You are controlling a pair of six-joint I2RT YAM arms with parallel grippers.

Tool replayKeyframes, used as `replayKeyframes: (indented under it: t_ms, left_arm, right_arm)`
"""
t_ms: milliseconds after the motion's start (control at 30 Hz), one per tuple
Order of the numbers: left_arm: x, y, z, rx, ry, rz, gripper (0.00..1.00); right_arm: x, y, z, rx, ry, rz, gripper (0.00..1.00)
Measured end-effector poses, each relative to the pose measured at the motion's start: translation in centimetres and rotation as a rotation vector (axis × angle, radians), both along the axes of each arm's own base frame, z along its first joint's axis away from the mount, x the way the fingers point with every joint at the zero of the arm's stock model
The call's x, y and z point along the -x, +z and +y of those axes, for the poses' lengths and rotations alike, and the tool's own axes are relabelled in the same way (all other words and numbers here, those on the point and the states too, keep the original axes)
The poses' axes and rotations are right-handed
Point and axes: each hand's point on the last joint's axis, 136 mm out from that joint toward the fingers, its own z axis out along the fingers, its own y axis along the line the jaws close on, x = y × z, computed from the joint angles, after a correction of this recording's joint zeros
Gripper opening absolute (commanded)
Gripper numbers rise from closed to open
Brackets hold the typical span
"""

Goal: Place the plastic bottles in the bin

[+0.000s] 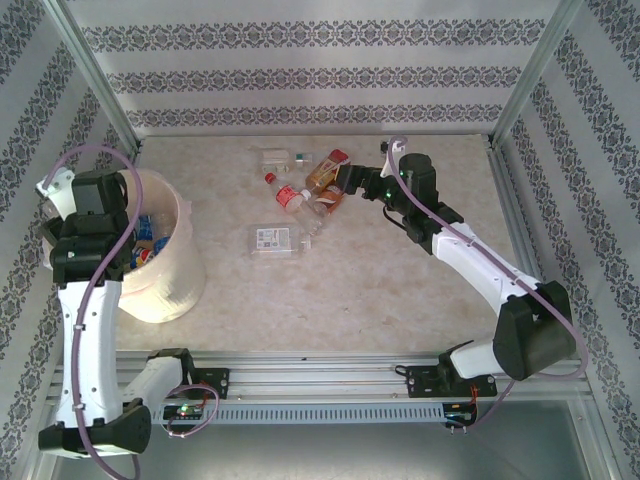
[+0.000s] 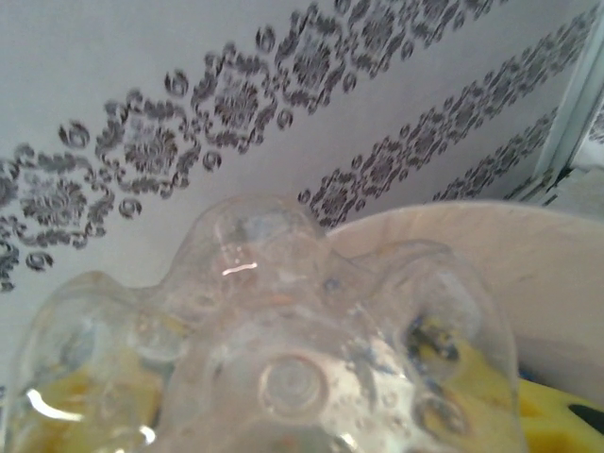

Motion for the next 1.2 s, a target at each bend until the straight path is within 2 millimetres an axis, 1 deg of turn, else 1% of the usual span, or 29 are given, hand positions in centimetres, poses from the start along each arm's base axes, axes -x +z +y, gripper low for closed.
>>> replayKeyframes:
  t_ms: [100, 167, 233, 300, 400, 467, 600, 767, 800, 867, 967, 1067, 1200]
  left_arm:
    - [0.6, -1.7, 1.0, 0.034, 0.045, 0.021, 0.56]
    - [1.0, -2.3, 1.8, 0.051, 0.091, 0.027, 0.61]
    - [1.4, -2.9, 2.5, 0.068, 0.138, 0.035, 0.72]
    - [1.4, -3.4, 2.8, 0.085, 0.155, 0.043, 0.79]
    - [0.7, -4.0, 2.6, 0.118, 0.149, 0.055, 0.84]
    - [0.3, -4.0, 2.6, 0.133, 0.145, 0.056, 0.85]
    - [-0.2, -3.0, 2.3, 0.157, 0.126, 0.024, 0.90]
    - [-1.0, -1.8, 1.3, 0.211, 0.065, -0.037, 0.98]
    - [-1.2, -1.6, 1.0, 0.224, 0.049, -0.049, 1.00]
    - [-1.8, -1.2, 0.2, 0.248, 0.013, -0.075, 1.00]
    - [-3.0, -0.2, -1.8, 0.276, -0.073, -0.115, 1.00]
    - [-4.8, 0.7, -4.8, 0.290, -0.182, -0.137, 1.00]
    - [-8.2, 1.3, -10.1, 0.291, -0.351, -0.121, 1.00]
  right_arm:
    - [-0.1, 0.0, 0.3, -0.006, 0.011, 0.004, 0.98]
    - [-0.1, 0.0, 0.4, -0.009, 0.016, 0.009, 0.98]
    - [-0.1, -0.1, 0.4, -0.009, 0.018, 0.011, 0.98]
    - [-0.1, -0.2, 0.4, -0.009, 0.018, 0.012, 0.98]
    - [-0.1, -0.1, 0.4, -0.009, 0.018, 0.012, 0.98]
    - [-0.1, -0.2, 0.4, -0.012, 0.017, 0.014, 0.98]
    - [-0.2, -0.3, 0.4, -0.014, 0.015, 0.020, 0.98]
    - [-0.4, -0.8, 0.5, -0.012, 0.014, 0.031, 0.98]
    - [-0.4, -0.9, 0.5, -0.010, 0.014, 0.034, 0.98]
    - [-0.6, -0.8, 0.6, -0.011, 0.014, 0.035, 0.98]
    - [-0.8, -0.6, 0.7, -0.015, 0.013, 0.031, 0.98]
    - [-0.8, -0.6, 0.7, -0.018, 0.013, 0.033, 0.98]
    - [-1.0, -1.0, 0.8, -0.020, 0.011, 0.046, 0.98]
